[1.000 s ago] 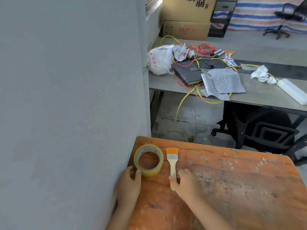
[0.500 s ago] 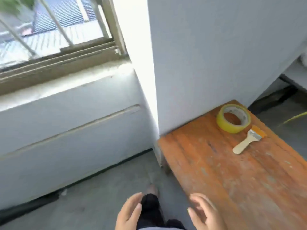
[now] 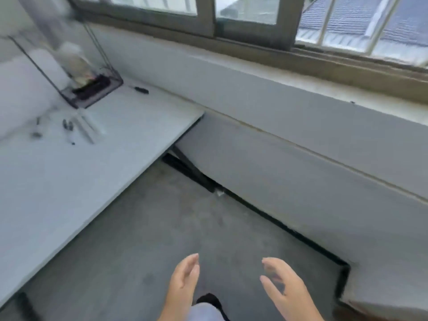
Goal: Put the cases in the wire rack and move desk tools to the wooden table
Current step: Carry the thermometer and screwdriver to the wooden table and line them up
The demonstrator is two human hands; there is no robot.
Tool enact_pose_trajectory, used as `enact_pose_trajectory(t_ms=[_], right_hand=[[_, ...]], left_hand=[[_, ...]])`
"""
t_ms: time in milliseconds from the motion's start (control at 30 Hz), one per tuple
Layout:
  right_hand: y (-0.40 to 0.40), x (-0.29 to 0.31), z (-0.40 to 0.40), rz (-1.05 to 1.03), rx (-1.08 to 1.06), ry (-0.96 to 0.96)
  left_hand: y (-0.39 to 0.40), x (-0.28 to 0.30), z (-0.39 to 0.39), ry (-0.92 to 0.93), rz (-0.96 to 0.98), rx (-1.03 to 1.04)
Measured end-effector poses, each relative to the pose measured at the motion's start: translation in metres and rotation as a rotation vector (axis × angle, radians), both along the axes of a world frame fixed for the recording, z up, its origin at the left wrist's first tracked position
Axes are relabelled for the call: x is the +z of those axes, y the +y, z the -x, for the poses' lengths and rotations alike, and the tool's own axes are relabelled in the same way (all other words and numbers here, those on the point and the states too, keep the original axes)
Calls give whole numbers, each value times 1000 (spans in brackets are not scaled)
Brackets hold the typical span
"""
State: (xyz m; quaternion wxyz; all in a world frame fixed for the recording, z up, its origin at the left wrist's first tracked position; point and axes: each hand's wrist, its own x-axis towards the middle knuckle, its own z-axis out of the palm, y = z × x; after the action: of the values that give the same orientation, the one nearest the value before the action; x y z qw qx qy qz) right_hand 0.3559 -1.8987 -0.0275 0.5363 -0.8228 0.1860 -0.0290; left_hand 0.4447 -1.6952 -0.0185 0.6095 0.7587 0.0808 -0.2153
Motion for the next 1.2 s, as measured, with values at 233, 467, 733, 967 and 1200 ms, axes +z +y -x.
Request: enact_pose_trajectory(t_ms=[233,467,733,967,1200], right_hand=[[71,12,-138,-4,235,5],[103,23,-275,24,384,-6],[81,15,-445,3,502,34],[78,37,-642,143,608,-64],[108,25,-794,445,507,-168]], left_hand=[[109,-3,-80,-9,-67,219],[125,5,-189,-84,-14,353],[113,-15,-302,-23,-1,683],[109,14,-446,-125,-59,786],[122,19,-561,-80,-515,855]])
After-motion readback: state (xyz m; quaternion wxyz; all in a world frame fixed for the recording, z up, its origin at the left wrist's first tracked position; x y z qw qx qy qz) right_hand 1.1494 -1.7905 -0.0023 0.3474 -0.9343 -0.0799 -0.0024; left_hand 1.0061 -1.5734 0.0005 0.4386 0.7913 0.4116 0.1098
